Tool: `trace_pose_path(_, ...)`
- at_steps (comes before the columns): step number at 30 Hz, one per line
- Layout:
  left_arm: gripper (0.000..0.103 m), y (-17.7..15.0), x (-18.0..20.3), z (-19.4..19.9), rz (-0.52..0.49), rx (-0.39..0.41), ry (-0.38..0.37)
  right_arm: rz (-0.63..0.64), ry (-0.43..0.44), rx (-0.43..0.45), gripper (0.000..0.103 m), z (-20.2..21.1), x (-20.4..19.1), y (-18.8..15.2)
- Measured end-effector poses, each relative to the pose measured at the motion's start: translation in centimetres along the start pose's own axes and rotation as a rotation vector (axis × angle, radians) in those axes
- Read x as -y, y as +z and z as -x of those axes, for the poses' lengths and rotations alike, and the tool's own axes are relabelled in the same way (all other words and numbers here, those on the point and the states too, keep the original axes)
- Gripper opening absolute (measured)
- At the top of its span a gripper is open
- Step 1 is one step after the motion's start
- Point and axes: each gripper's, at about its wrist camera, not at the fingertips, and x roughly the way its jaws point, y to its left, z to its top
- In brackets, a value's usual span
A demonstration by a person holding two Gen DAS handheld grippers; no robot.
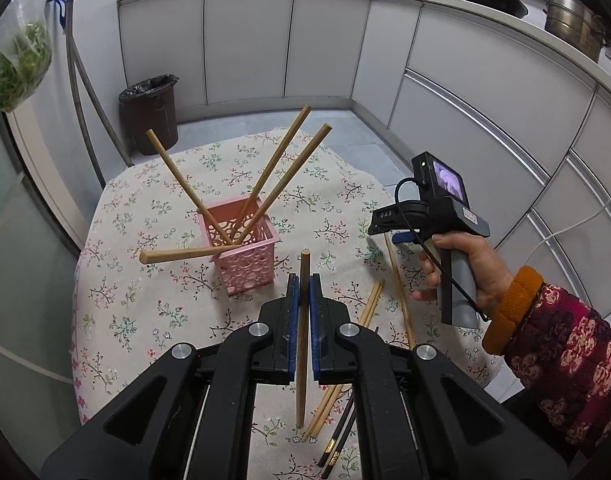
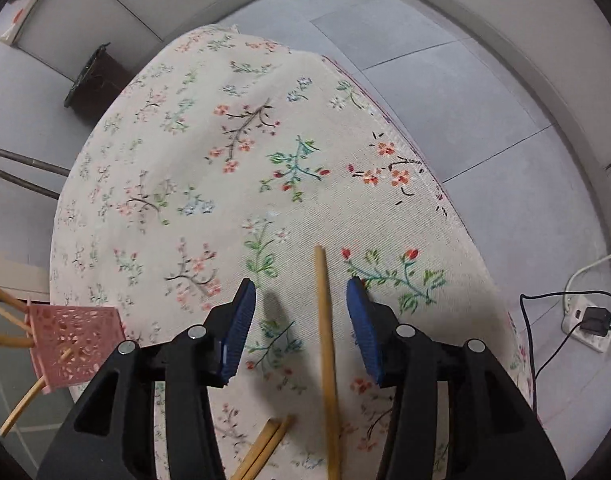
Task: Organize utensils
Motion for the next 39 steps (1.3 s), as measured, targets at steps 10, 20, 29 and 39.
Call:
trace_pose_path(10,0.005,0.2,-0.3,0.3,0.021,0.005,0.008,0.119,0.022,0.094,0.005,2.7,-1.3,-3.1)
trace_pose_path(20,0.005,-0.1,-0.4,3.3,0.018,0.064,0.02,0.215,0.257,0.257,0.005,15.3,-4.1,-10.1)
trace_pose_path(29,0.005,1.7,-0.4,5.9,0.036,0.136,0.027,0.27,0.364,0.366,0.005,23.4,-5.2,-11.6)
trace_pose_path(39,0.005,7.9,-2.5,10.1,0.1,0.277,0.066,0.296,0.498,0.588,0.005,32.3,-8.3,-9.3)
